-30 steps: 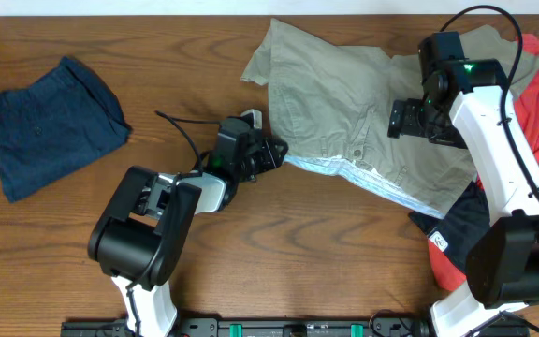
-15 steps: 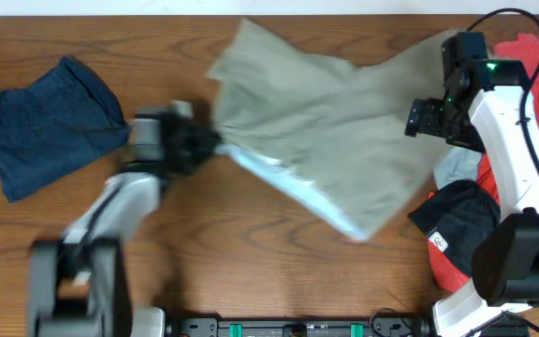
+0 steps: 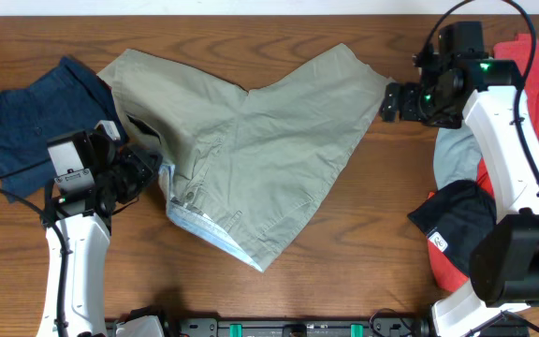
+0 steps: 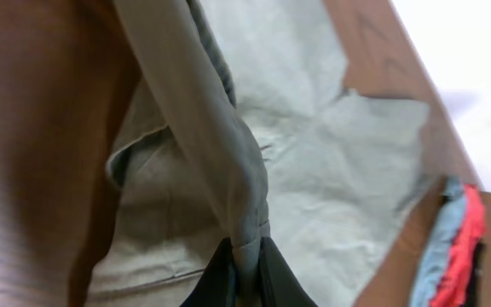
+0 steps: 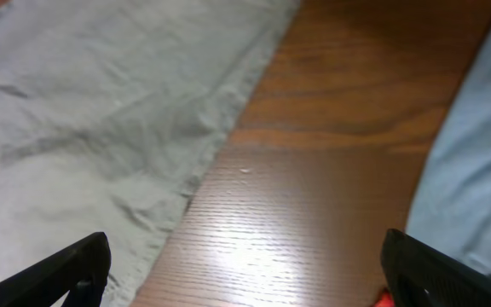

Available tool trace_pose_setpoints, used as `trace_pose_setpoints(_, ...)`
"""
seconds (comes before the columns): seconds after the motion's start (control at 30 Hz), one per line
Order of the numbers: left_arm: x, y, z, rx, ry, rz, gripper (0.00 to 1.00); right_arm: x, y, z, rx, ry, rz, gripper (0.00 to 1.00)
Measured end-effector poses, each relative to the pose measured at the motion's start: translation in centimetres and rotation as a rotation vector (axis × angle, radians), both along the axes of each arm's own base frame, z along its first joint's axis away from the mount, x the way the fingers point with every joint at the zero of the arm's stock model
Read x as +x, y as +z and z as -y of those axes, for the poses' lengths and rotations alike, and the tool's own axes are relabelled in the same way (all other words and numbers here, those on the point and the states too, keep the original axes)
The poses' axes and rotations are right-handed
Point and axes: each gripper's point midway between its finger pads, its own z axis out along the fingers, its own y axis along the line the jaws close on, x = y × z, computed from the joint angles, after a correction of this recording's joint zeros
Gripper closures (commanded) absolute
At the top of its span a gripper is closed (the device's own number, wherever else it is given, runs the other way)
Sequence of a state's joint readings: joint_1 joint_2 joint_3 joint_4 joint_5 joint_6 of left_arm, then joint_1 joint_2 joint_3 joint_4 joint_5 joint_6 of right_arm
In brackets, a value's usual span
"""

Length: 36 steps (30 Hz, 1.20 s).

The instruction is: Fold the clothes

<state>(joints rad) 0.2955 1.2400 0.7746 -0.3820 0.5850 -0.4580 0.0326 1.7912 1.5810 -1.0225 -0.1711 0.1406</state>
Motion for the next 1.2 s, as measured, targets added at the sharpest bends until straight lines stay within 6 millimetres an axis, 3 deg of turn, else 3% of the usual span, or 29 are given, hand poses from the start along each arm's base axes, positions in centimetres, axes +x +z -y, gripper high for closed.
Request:
trace_pose_setpoints(0.17,-0.2,-0.5,-0.8,0.056,0.009,-0.014,0.94,1.5,0.0,-0.6,0.022,0.01,0.069,0.06)
trace_pose_setpoints(0.33,-0.7,-1.0,-0.9,0.068,0.011,-0.045,0.94,2.7,-1.7,-0.7,0.043,-0.024,0.107,0.14)
trace_pose_setpoints(0.5,-1.2,-1.3,-0.8,0.067,0.011,-0.067,0.94,5.5,-4.7,-0.9,0.063,-0.061,0.137,0.18)
trace_pose_setpoints(0.73,-1.5,-1.7,-1.0,0.076,0.017,-0.089,0.94,8.2,-10.6,-0.7,0.064,-0.127,0.124,0.21)
trace_pose_setpoints(0.97,-1.5,-1.7,-1.1,0.083,0.015,-0.089,0.94,11.0,-13.2,-0.6,0.083,-0.18,0.19,0.32)
trace_pose_setpoints(1.07,-1.5,-1.7,-1.1,0.085,0.013,-0.088,0.94,12.0,-13.2,-0.5,0.097,-0.205,0.226,0.48)
trace_pose_setpoints(1.2,-1.5,-1.7,-1.1,0.086,0.012,-0.087,0.94,12.6,-13.3,-0.5,0.102,-0.226,0.247,0.93)
